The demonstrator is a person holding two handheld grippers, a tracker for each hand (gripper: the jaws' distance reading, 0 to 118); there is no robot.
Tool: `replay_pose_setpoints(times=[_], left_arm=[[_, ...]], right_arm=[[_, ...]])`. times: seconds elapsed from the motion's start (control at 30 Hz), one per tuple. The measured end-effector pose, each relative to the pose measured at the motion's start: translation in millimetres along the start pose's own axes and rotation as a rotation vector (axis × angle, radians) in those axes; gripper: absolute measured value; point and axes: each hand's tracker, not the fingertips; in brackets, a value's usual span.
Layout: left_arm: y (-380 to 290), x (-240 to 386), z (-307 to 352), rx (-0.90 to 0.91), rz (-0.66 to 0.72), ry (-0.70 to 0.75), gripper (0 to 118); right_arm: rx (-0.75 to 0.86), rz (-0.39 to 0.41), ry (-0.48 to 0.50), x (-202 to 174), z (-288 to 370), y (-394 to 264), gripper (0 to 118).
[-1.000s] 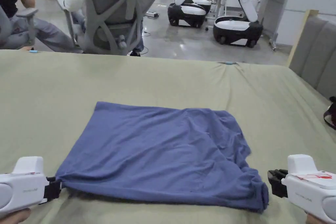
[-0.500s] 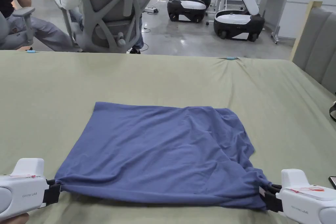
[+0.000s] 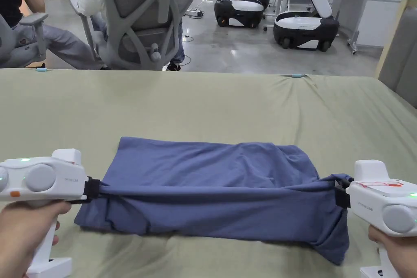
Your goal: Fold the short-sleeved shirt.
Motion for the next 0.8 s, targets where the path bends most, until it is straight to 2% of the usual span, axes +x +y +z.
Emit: replay_pose_setpoints(times=[0.13,0.23,0.27,0.33,0.4,0.43,0.47,0.5,0.6,0.67,0.7,0.77,0.8], left_arm=[[10.7,5.2,-45.4,-0.033,0.064,0.025,6],[1.1,4.6,-62.7,-0.054,0.077,0.042,7],[-3.2,4.0,-63.5,-0.056,0.081,0.042,10],[-10.9,1.9,-57.9,-0.019,0.092,0.038,36],[-17.9,10.2,-36.4,0.095,0.038,0.069,50],[-23.2,19.8,-20.7,0.174,-0.007,0.072,68],[-27.5,26.7,-7.3,0.258,-0.028,0.051,71],[-35.3,38.0,10.8,0.373,-0.04,0.024,71],[-60.8,67.8,51.0,0.565,-0.101,-0.044,71],[-77.7,85.4,68.7,0.628,-0.131,-0.066,69],[-85.5,93.9,75.9,0.643,-0.157,-0.062,61],[-93.2,101.8,78.4,0.653,-0.212,-0.009,8],[-95.4,106.0,79.4,0.636,-0.252,0.005,0]], right_arm=[[-0.07,0.01,-0.027,-6.8,-48.2,-3.1,3],[-0.099,0.006,-0.032,-6.3,-60.5,-11.8,3],[-0.102,0.001,-0.028,-4.6,-59.7,-13.6,5],[-0.105,-0.015,-0.009,-1.2,-53.3,-15.8,18],[-0.09,-0.023,-0.007,-4.3,-32.5,-12.3,30],[-0.041,-0.031,-0.01,-9.4,-17.5,-9.8,69],[0.001,-0.043,0.005,-15.2,-4.4,-8.6,89],[0.058,-0.06,0.031,-24.7,13.0,-7.7,99],[0.21,-0.073,0.107,-61.2,59.1,-13.0,102],[0.31,-0.062,0.09,-85.2,83.4,-23.1,97],[0.343,-0.05,0.084,-94.1,92.6,-28.7,86],[0.356,-0.047,0.07,-105.9,102.5,-36.0,16],[0.355,-0.05,0.065,-111.4,102.3,-39.5,0]])
